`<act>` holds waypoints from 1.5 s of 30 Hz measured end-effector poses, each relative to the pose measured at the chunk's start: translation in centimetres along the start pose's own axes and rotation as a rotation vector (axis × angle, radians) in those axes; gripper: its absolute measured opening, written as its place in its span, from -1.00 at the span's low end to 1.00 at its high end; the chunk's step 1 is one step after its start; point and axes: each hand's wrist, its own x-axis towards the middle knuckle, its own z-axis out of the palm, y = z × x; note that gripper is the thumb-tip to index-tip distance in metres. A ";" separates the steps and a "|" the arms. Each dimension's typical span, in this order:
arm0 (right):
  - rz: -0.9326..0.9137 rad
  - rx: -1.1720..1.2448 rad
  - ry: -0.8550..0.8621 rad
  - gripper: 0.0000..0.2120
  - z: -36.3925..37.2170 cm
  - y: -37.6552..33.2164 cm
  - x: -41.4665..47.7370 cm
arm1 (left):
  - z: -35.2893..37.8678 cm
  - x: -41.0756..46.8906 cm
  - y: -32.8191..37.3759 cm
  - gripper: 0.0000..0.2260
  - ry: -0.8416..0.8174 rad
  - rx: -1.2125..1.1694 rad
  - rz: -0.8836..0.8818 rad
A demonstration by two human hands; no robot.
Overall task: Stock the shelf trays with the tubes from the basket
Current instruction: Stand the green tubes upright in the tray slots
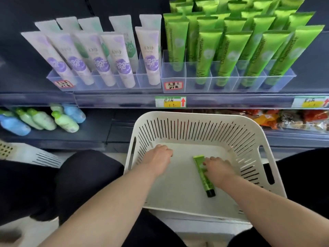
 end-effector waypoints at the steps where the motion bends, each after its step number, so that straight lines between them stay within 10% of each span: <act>1: 0.008 0.019 -0.024 -0.66 0.5 0.0 0.1 | 0.4 0.1 -0.1 -0.75 -0.021 -0.002 -0.008; 21: -0.059 0.310 -0.037 -0.76 -1.7 -1.8 0.1 | 0.9 0.3 1.9 -0.64 -0.056 -0.532 -0.135; 25: -0.135 0.375 0.086 -0.73 -4.2 -3.0 -0.9 | -0.7 -0.6 2.9 -0.93 0.123 -0.617 -0.156; 45: -0.081 -0.131 0.868 -0.65 -24.2 1.1 -7.8 | -25.8 -4.7 4.6 -0.76 1.057 -0.415 -0.065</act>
